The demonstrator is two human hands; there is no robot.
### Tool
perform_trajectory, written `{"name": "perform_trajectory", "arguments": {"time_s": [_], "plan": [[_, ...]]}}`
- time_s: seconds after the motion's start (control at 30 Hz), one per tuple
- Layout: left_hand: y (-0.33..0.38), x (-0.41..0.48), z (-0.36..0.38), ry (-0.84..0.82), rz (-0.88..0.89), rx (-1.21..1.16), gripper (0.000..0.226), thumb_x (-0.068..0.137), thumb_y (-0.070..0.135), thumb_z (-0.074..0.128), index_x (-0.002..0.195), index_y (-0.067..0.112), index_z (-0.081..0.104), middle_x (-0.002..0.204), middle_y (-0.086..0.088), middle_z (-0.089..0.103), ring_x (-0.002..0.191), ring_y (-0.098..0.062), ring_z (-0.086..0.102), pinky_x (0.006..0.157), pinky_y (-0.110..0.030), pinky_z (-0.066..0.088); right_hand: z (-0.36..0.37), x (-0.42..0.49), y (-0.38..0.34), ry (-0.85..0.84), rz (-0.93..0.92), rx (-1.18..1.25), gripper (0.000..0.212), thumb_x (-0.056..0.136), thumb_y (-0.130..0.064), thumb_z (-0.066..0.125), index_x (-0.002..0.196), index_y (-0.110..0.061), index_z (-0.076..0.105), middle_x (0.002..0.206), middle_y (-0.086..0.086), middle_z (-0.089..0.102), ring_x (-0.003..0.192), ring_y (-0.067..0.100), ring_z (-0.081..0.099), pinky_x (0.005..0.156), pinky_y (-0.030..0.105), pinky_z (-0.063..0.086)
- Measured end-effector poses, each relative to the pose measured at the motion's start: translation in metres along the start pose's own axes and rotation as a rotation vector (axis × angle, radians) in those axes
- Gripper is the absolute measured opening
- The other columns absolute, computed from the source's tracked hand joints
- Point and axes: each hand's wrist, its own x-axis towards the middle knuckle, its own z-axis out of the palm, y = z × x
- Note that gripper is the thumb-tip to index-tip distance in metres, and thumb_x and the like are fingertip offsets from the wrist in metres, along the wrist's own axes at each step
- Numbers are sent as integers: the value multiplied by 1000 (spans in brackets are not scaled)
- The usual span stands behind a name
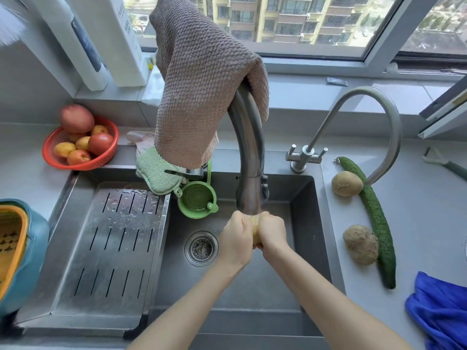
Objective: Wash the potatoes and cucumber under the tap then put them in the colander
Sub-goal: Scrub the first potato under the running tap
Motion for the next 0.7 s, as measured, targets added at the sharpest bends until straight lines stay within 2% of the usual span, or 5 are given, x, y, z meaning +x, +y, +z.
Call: {"name": "perform_trajectory", "arguments": {"time_s": [0.17, 0.37, 0.43, 0.57, 0.7], "plan": [[19, 9, -15, -141, -383, -328, 30, 85, 1, 36, 61, 8, 52, 52, -7, 49, 34, -14, 44, 38, -17, 36, -4, -31, 7, 177, -596, -304, 28, 88, -23, 30, 60, -19, 28, 57, -4, 41, 63, 24, 41, 58, 32, 27], [24, 3, -17, -286, -567, -481, 34, 97, 24, 39, 71, 14, 58, 50, 1, 56, 31, -9, 50, 33, -12, 30, -7, -13, 22, 289, -905, -330, 30, 88, -36, 20, 64, -21, 30, 53, -9, 33, 52, 21, 37, 55, 29, 24], [18, -3, -9, -233, -387, -367, 36, 95, 37, 44, 70, 12, 54, 47, 4, 53, 33, -8, 47, 34, -16, 31, -9, -15, 18, 276, -858, -279, 31, 90, -32, 23, 63, -19, 31, 53, -8, 35, 55, 22, 39, 55, 30, 25], [2, -3, -5, 74, 163, 60, 46, 88, 43, 41, 79, 1, 57, 70, -8, 62, 61, -18, 53, 55, -23, 38, -3, -12, 7, 81, -409, -241, 29, 90, -16, 34, 64, -11, 45, 67, 7, 57, 70, 30, 51, 61, 36, 38], [-15, 4, -8, 107, 628, 274, 39, 89, 33, 40, 73, 3, 60, 71, -11, 63, 64, -27, 56, 63, -38, 43, -11, -9, -13, -278, -30, -334, 32, 76, -2, 37, 48, -12, 48, 45, 8, 46, 39, 18, 37, 43, 20, 26]]}}
